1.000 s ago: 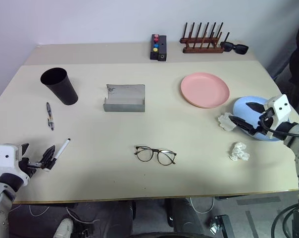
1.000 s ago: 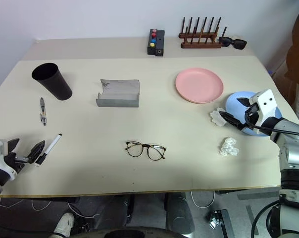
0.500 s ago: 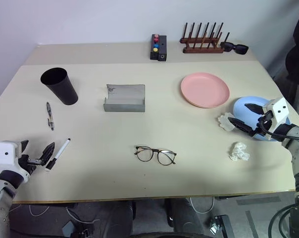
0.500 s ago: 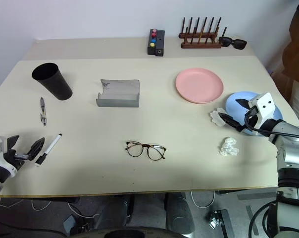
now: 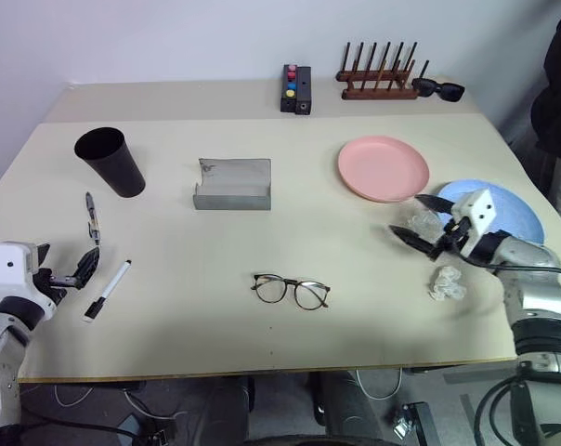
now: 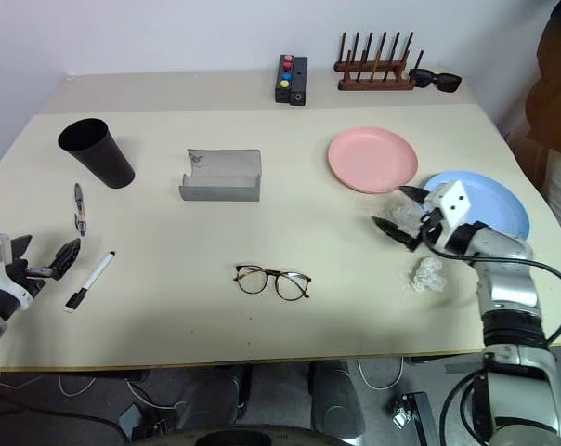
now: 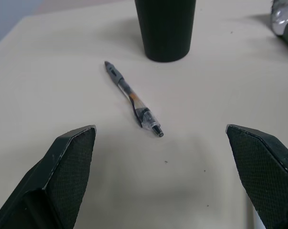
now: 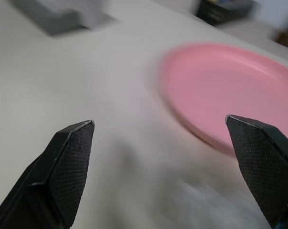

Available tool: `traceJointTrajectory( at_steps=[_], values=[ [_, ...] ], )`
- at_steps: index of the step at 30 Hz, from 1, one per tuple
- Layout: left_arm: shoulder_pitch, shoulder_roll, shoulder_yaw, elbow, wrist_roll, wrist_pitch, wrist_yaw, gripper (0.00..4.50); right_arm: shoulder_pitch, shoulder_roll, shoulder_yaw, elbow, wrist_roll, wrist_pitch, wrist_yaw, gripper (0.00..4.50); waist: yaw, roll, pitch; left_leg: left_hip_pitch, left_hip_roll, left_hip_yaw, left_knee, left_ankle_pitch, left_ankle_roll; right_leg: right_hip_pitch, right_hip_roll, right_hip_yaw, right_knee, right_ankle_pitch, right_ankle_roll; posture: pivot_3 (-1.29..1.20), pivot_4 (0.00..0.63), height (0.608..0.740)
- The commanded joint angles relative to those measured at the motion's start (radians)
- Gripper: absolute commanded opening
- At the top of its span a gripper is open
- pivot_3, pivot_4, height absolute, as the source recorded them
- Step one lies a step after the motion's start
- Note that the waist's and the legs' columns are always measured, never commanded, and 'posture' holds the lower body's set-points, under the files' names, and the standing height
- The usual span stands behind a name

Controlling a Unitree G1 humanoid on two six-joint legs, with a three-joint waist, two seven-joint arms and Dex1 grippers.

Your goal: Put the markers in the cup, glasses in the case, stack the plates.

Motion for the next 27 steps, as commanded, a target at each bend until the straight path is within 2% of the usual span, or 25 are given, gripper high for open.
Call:
traceJointTrajectory(
  at_steps=[1, 6, 9, 12, 19, 27],
  values=[
    [-0.064, 0.016, -0.018, -0.037, 0.020, 0.064, 0.074, 4.47, 0.000, 0.052, 0.070, -0.207, 0.015, 0.080, -0.036, 4.50, 0.001, 0.000, 0.000, 0.000, 0.000, 0.000, 0.000, 0.000, 0.000, 0.000, 0.000, 0.000, 0.000, 0.000, 0.000, 0.00, 0.150, 0.740],
    [-0.204, -0.006, -0.055, -0.058, 0.018, 0.227, 0.217, 4.47, -0.036, 0.158, 0.217, -0.464, -0.006, 0.294, -0.149, 4.50, 0.001, 0.000, 0.000, 0.000, 0.000, -0.002, 0.001, 0.000, 0.000, 0.000, 0.001, 0.000, 0.003, 0.000, 0.000, 0.00, 0.150, 0.740],
    [-0.343, -0.022, -0.043, 0.007, 0.013, 0.370, 0.339, 4.47, -0.049, 0.221, 0.306, -0.576, -0.009, 0.410, -0.205, 4.50, 0.003, -0.001, -0.001, 0.000, 0.000, -0.002, 0.001, 0.000, 0.000, 0.000, 0.000, 0.000, 0.003, 0.002, 0.004, 0.00, 0.150, 0.740],
    [-0.444, -0.013, -0.063, 0.080, 0.029, 0.436, 0.385, 4.47, -0.051, 0.271, 0.358, -0.618, -0.026, 0.458, -0.253, 4.50, 0.003, -0.001, -0.001, 0.000, 0.000, -0.004, 0.001, 0.000, -0.001, 0.000, 0.001, -0.002, 0.003, 0.002, 0.004, 0.00, 0.150, 0.740],
    [-0.656, -0.019, -0.123, 0.272, 0.081, 0.454, 0.443, 4.47, -0.021, 0.338, 0.384, -0.666, -0.012, 0.504, -0.327, 4.50, 0.004, -0.002, -0.001, 0.000, -0.001, -0.004, 0.001, 0.001, -0.001, -0.001, 0.001, -0.002, 0.003, 0.002, 0.004, 0.00, 0.150, 0.740],
    [-0.938, -0.035, -0.120, 0.623, 0.117, 0.503, 0.571, 4.47, 0.000, 0.346, 0.369, -0.681, -0.001, 0.512, -0.345, 4.50, -0.001, -0.003, -0.001, 0.000, -0.001, -0.004, 0.001, 0.001, -0.002, -0.001, 0.001, -0.002, 0.003, 0.003, 0.006, 0.00, 0.150, 0.740]
  ],
)
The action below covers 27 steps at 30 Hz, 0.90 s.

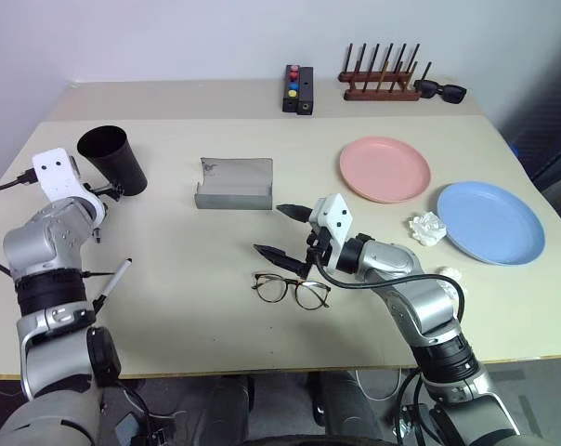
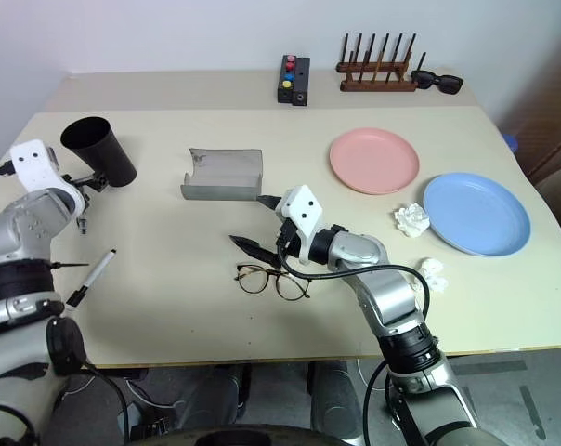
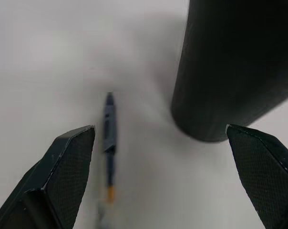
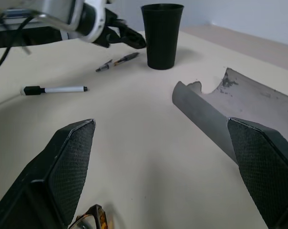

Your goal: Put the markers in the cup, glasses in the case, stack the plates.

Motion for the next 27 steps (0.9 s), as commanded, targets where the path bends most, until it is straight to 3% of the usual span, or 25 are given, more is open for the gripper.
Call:
traceJointTrajectory(
  at_steps=[1, 6, 22, 25, 27],
  values=[
    [-0.089, 0.014, 0.012, 0.113, 0.031, 0.017, 0.067, 4.47, 0.002, 0.005, -0.020, -0.043, 0.017, -0.010, -0.009, 4.50, -0.004, 0.000, 0.000, 0.000, 0.000, 0.000, 0.000, 0.000, 0.000, 0.000, 0.000, 0.000, 0.000, 0.000, 0.000, 0.00, 0.150, 0.740],
    [-0.156, 0.023, 0.035, 0.227, 0.037, 0.023, 0.128, 4.47, 0.018, 0.001, -0.021, -0.053, 0.018, -0.013, -0.018, 4.50, -0.005, 0.000, 0.000, 0.000, 0.000, 0.000, -0.001, 0.000, 0.000, -0.001, 0.000, 0.000, 0.001, 0.000, 0.000, 0.00, 0.150, 0.740],
    [-0.181, 0.033, 0.117, 0.301, 0.010, 0.083, 0.225, 4.47, 0.018, 0.004, -0.015, -0.026, 0.015, -0.038, -0.012, 4.50, -0.002, 0.000, 0.000, 0.000, 0.000, 0.000, -0.001, 0.001, -0.001, -0.001, 0.000, 0.000, 0.001, 0.000, 0.000, 0.00, 0.150, 0.740],
    [-0.181, 0.030, 0.115, 0.299, 0.011, 0.089, 0.227, 3.73, 0.018, 0.005, -0.015, -0.021, 0.014, -0.045, -0.012, 4.50, -0.002, 0.000, 0.000, 0.000, 0.000, 0.000, -0.001, 0.001, -0.001, -0.001, 0.000, 0.000, 0.001, 0.000, 0.000, 0.00, 0.150, 0.740],
    [-0.182, 0.028, 0.113, 0.298, 0.015, 0.090, 0.232, 2.78, 0.018, 0.006, -0.016, -0.018, 0.013, -0.050, -0.012, 4.50, -0.001, 0.000, 0.000, 0.000, 0.000, 0.000, -0.001, 0.001, -0.002, -0.001, 0.000, 0.000, 0.001, 0.000, 0.000, 0.00, 0.150, 0.740]
  ],
)
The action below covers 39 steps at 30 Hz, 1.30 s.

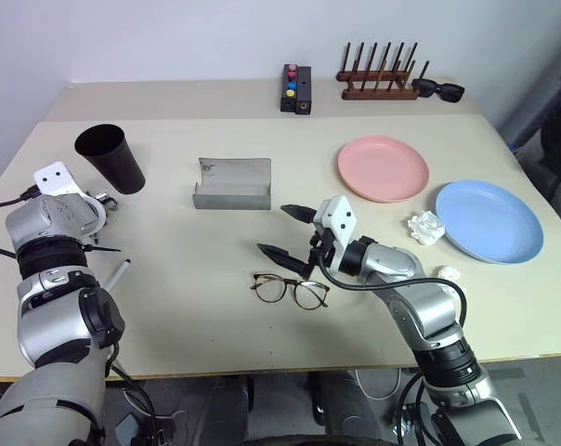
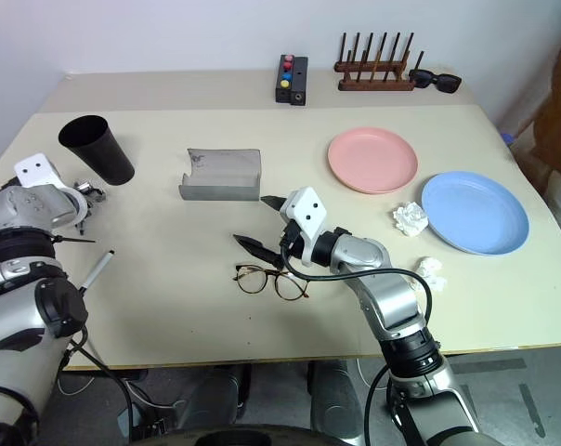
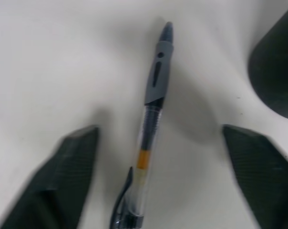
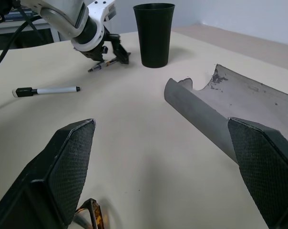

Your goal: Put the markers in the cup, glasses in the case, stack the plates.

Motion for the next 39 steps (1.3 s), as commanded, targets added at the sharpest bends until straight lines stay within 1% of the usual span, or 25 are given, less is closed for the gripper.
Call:
traceJointTrajectory(
  at_steps=[1, 5, 6, 11, 14, 16, 19, 22, 25, 27, 29, 31, 36, 39],
  values=[
    [-0.019, 0.014, 0.006, 0.003, 0.002, 0.008, 0.008, 2.28, -0.006, 0.008, -0.010, -0.013, 0.006, -0.030, 0.002, 4.50, 0.001, 0.000, 0.000, 0.000, 0.000, 0.000, 0.000, 0.000, 0.000, 0.000, 0.000, 0.000, 0.000, 0.000, 0.000, 0.00, 0.150, 0.740],
    [-0.020, 0.013, -0.005, 0.001, 0.018, 0.019, 0.026, 0.21, -0.007, 0.007, -0.010, -0.011, 0.006, -0.037, 0.002, 4.50, 0.003, 0.000, 0.000, 0.000, 0.000, 0.000, 0.000, 0.000, 0.000, 0.000, 0.000, 0.000, 0.000, 0.000, 0.000, 0.00, 0.150, 0.740],
    [-0.020, 0.013, -0.006, 0.000, 0.020, 0.021, 0.029, 0.09, -0.007, 0.007, -0.010, -0.011, 0.007, -0.038, 0.002, 4.50, 0.003, 0.000, 0.000, 0.000, 0.000, 0.000, 0.000, 0.000, 0.000, 0.000, 0.000, 0.000, 0.000, 0.000, 0.000, 0.00, 0.150, 0.740],
    [-0.004, 0.004, -0.005, -0.035, 0.027, 0.014, 0.051, 0.09, -0.011, 0.010, -0.009, -0.005, 0.009, -0.043, 0.007, 4.50, 0.001, 0.000, 0.000, 0.000, 0.000, 0.000, 0.000, 0.000, 0.000, 0.000, 0.000, 0.000, 0.000, 0.000, 0.000, 0.00, 0.150, 0.740],
    [0.042, -0.006, 0.003, -0.133, 0.034, -0.068, 0.052, 0.09, -0.013, 0.014, -0.011, -0.005, 0.013, -0.047, 0.007, 4.50, -0.001, 0.000, 0.000, 0.000, 0.000, 0.000, 0.000, 0.000, 0.000, 0.000, 0.000, 0.000, 0.000, 0.000, 0.000, 0.00, 0.150, 0.740],
    [0.079, -0.017, 0.032, -0.225, 0.020, -0.163, 0.035, 0.09, -0.016, 0.023, -0.021, -0.006, 0.024, -0.052, 0.005, 4.50, -0.001, 0.000, 0.000, 0.000, 0.000, 0.000, -0.001, 0.000, -0.001, -0.001, 0.000, 0.000, 0.000, 0.000, 0.000, 0.00, 0.150, 0.740],
    [0.142, -0.030, 0.042, -0.367, 0.018, -0.330, -0.017, 0.09, -0.024, 0.042, -0.041, -0.008, 0.050, -0.057, 0.005, 4.50, 0.000, -0.001, 0.000, -0.002, 0.000, 0.000, -0.001, 0.001, -0.003, -0.004, 0.000, 0.000, 0.001, 0.000, 0.000, 0.00, 0.150, 0.740],
    [0.195, -0.020, 0.005, -0.462, 0.061, -0.533, -0.072, 0.09, -0.041, 0.070, -0.066, -0.009, 0.092, -0.065, 0.010, 4.50, 0.003, -0.001, 0.000, -0.002, 0.000, 0.000, -0.001, 0.002, -0.003, -0.004, -0.001, 0.001, 0.001, 0.000, 0.000, 0.00, 0.150, 0.740],
    [0.186, -0.009, -0.059, -0.485, 0.100, -0.695, -0.144, 0.09, -0.054, 0.087, -0.071, -0.004, 0.103, -0.081, 0.015, 4.50, 0.009, -0.001, 0.000, -0.002, 0.000, 0.000, -0.001, 0.002, -0.003, -0.003, 0.000, 0.001, 0.001, 0.001, 0.000, 0.00, 0.150, 0.740],
    [0.165, -0.010, -0.092, -0.473, 0.117, -0.757, -0.171, 0.09, -0.057, 0.090, -0.069, 0.001, 0.102, -0.086, 0.015, 4.50, 0.010, -0.001, 0.000, -0.002, 0.000, 0.000, -0.001, 0.002, -0.003, -0.003, 0.000, 0.001, 0.000, 0.000, 0.000, 0.00, 0.150, 0.740],
    [0.129, -0.016, -0.111, -0.421, 0.118, -0.803, -0.192, 0.09, -0.061, 0.095, -0.062, 0.009, 0.098, -0.092, 0.015, 4.50, 0.009, -0.001, 0.000, -0.002, 0.000, 0.000, -0.001, 0.002, -0.003, -0.002, -0.001, 0.001, 0.000, 0.000, 0.000, 0.00, 0.150, 0.740],
    [0.084, -0.012, -0.151, -0.329, 0.164, -0.856, -0.178, 0.09, -0.059, 0.101, -0.053, 0.011, 0.095, -0.097, 0.018, 4.50, 0.007, -0.001, 0.000, -0.002, 0.000, 0.000, -0.001, 0.002, -0.003, -0.002, 0.000, 0.000, 0.000, 0.001, 0.000, 0.00, 0.150, 0.740],
    [-0.002, -0.029, -0.207, -0.115, 0.234, -1.001, -0.125, 0.09, -0.057, 0.108, -0.049, 0.012, 0.091, -0.104, 0.012, 4.50, -0.002, -0.001, 0.000, -0.001, 0.000, 0.000, -0.001, 0.002, -0.003, -0.002, 0.000, 0.001, 0.000, 0.000, 0.000, 0.00, 0.150, 0.740],
    [-0.025, -0.033, -0.218, -0.034, 0.249, -1.045, -0.104, 0.09, -0.055, 0.108, -0.050, 0.010, 0.090, -0.106, 0.007, 4.50, -0.001, -0.001, 0.000, -0.002, 0.000, 0.000, -0.001, 0.002, -0.003, -0.003, 0.000, 0.001, 0.001, 0.000, 0.000, 0.00, 0.150, 0.740]
  ],
)
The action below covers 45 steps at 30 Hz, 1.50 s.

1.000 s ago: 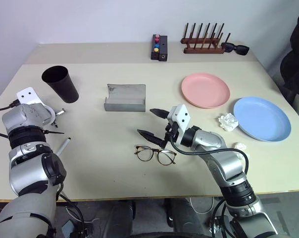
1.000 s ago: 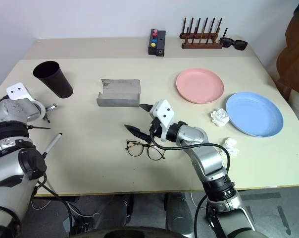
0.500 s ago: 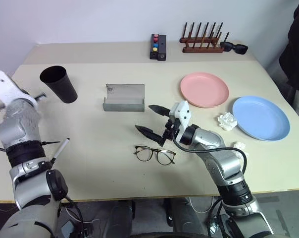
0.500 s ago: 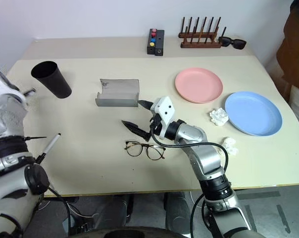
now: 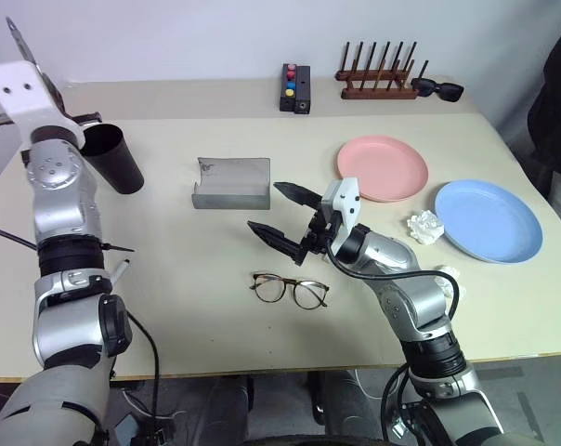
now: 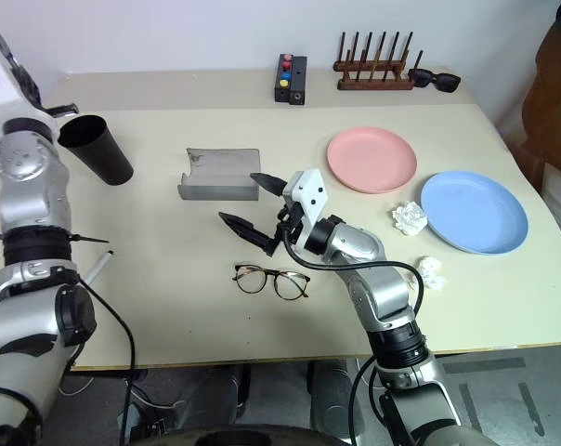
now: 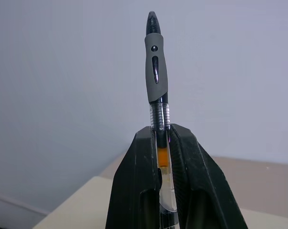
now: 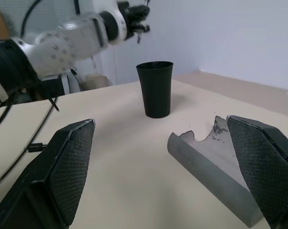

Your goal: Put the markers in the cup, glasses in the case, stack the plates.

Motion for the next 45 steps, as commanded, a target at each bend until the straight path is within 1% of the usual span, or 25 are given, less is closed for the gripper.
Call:
traceJointTrajectory(
  at_steps=[1, 13, 27, 29, 30, 32, 42, 45],
  values=[
    [-0.038, 0.010, -0.009, 0.066, 0.025, -0.068, 0.030, 0.09, -0.010, 0.010, -0.007, -0.020, 0.004, -0.023, -0.008, 4.50, 0.001, 0.000, 0.000, 0.000, 0.000, 0.000, 0.000, 0.000, 0.000, 0.000, 0.000, 0.000, 0.000, 0.000, 0.000, 0.00, 0.150, 0.740],
    [-0.013, -0.031, -0.030, 0.150, 0.030, -0.158, 0.031, 0.09, -0.008, 0.007, -0.006, -0.025, 0.008, -0.027, -0.012, 4.50, 0.004, 0.000, 0.000, 0.000, 0.000, 0.000, 0.000, 0.000, 0.000, 0.000, 0.000, 0.000, 0.000, 0.000, 0.000, 0.00, 0.150, 0.740],
    [0.011, -0.043, -0.046, 0.147, 0.023, -0.161, 0.036, 0.09, 0.000, 0.007, -0.004, -0.036, 0.019, -0.023, -0.008, 4.50, 0.004, 0.000, 0.000, 0.000, 0.000, 0.000, 0.000, 0.000, 0.000, 0.000, 0.000, 0.000, 0.000, 0.000, 0.000, 0.00, 0.150, 0.740],
    [0.015, -0.044, -0.047, 0.142, 0.025, -0.159, 0.043, 0.89, 0.002, 0.007, -0.004, -0.037, 0.020, -0.022, -0.008, 4.50, 0.004, 0.000, 0.000, 0.000, 0.000, 0.000, 0.000, 0.000, 0.000, 0.000, 0.000, 0.000, 0.000, 0.000, 0.000, 0.00, 0.150, 0.740],
    [0.015, -0.045, -0.047, 0.140, 0.025, -0.159, 0.045, 1.21, 0.003, 0.007, -0.004, -0.037, 0.021, -0.021, -0.008, 4.50, 0.003, 0.000, 0.000, 0.000, 0.000, 0.000, 0.000, 0.000, 0.000, 0.000, 0.000, 0.000, 0.000, 0.000, 0.000, 0.00, 0.150, 0.740],
    [0.017, -0.047, -0.049, 0.137, 0.026, -0.157, 0.049, 2.14, 0.003, 0.008, -0.003, -0.037, 0.021, -0.021, -0.008, 4.50, 0.003, 0.000, 0.000, 0.000, 0.000, 0.000, 0.000, 0.000, 0.000, 0.000, 0.000, 0.000, 0.000, 0.000, 0.000, 0.00, 0.150, 0.740],
    [0.023, -0.055, -0.040, 0.112, 0.011, -0.150, 0.054, 2.14, 0.005, 0.007, -0.003, -0.039, 0.023, -0.017, -0.006, 4.50, 0.003, 0.000, 0.000, 0.000, 0.000, 0.000, 0.000, 0.000, 0.000, 0.000, 0.000, 0.000, 0.000, 0.000, 0.000, 0.00, 0.150, 0.740],
    [0.030, -0.047, -0.022, 0.048, -0.022, -0.141, 0.026, 2.14, 0.007, 0.005, -0.003, -0.043, 0.024, -0.015, -0.006, 4.50, 0.003, 0.000, 0.000, 0.000, 0.000, 0.000, 0.000, 0.000, 0.000, 0.000, 0.000, 0.000, 0.000, 0.000, 0.000, 0.00, 0.150, 0.740]
  ],
)
